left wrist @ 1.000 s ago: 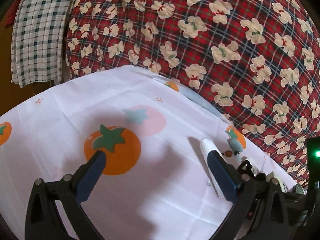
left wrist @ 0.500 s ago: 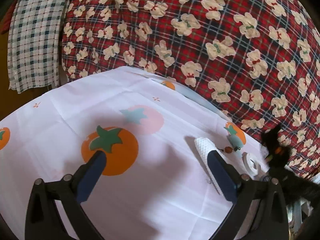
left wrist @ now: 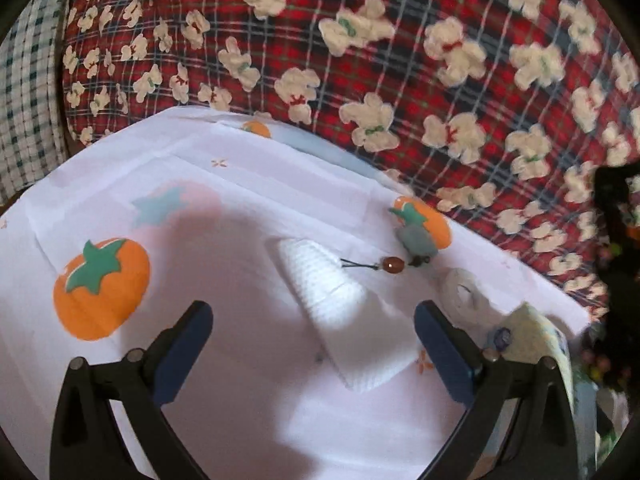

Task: Organize soft objects
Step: 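Grasp the white knit cloth with the left gripper while the right holds the hair tie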

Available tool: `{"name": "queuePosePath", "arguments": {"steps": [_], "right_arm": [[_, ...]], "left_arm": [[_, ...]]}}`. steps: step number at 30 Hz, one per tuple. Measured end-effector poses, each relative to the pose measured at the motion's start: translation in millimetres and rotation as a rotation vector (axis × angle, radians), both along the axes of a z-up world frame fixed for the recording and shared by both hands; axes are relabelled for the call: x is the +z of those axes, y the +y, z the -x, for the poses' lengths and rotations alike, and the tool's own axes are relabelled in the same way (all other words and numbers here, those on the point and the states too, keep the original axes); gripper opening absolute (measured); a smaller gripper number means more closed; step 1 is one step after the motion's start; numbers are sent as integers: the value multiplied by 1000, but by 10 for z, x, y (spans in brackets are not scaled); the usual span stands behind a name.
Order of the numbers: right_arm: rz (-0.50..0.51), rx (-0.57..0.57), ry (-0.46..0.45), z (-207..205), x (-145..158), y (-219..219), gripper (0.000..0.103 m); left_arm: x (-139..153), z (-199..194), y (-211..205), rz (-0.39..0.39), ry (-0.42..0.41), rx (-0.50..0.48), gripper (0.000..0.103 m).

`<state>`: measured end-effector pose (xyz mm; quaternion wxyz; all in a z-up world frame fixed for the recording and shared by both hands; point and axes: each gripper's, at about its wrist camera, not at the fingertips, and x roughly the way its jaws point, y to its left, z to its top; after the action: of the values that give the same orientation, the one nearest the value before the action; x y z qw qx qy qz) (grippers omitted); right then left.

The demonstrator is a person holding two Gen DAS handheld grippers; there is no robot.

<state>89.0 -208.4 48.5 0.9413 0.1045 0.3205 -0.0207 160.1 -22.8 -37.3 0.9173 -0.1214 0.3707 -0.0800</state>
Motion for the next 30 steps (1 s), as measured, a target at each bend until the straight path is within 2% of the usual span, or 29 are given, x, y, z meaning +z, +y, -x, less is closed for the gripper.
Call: {"name": "queuePosePath", "arguments": {"steps": [1, 4, 7, 8, 10, 12, 13, 15, 17, 18, 21, 24, 27, 30], "right_arm": [[1, -3, -3, 13, -3, -25, 27], [-10, -4, 1, 45, -36, -89, 27], [-28, -3, 4, 58, -71, -140, 27], [-32, -4, 5, 51, -86, -148, 27], [-45, -7, 8, 42, -113, -154, 27], [-65, -12, 10, 49, -137, -153, 27], [-75, -14, 11, 57, -146, -151, 27], [-89, -10, 13, 79, -159, -125, 27], [-92, -2, 14, 107, -165, -89, 27], [-92, 1, 13, 125, -166, -69, 27], [-101, 9, -5, 217, -164, -15, 27], [-122, 17, -32, 307, -178, 50, 27], [-164, 18, -50, 359, -237, 131, 27], [-181, 16, -89, 430, -281, 272, 27]], "left_arm": [[-14, -45, -42, -16, 15, 16, 102], [-161, -236, -158, -64, 126, 45, 101], [-212, -266, -221, -129, 135, 49, 101], [-210, -259, -218, -132, 133, 46, 100], [-207, -252, -187, -116, 129, 39, 93], [-195, -232, -146, -111, 118, 32, 72], [-184, -221, -124, -110, 112, 29, 67], [-160, -208, -64, -113, 105, 11, 37], [-153, -219, -28, -111, 100, -20, 22], [-154, -222, 10, -86, 99, -58, 17], [-164, -225, 164, 13, 101, -92, 13], [-152, -169, 290, 108, 78, -105, 13], [-82, -34, 351, 130, 14, -96, 13], [16, 105, 374, 112, -68, -95, 13]]}}
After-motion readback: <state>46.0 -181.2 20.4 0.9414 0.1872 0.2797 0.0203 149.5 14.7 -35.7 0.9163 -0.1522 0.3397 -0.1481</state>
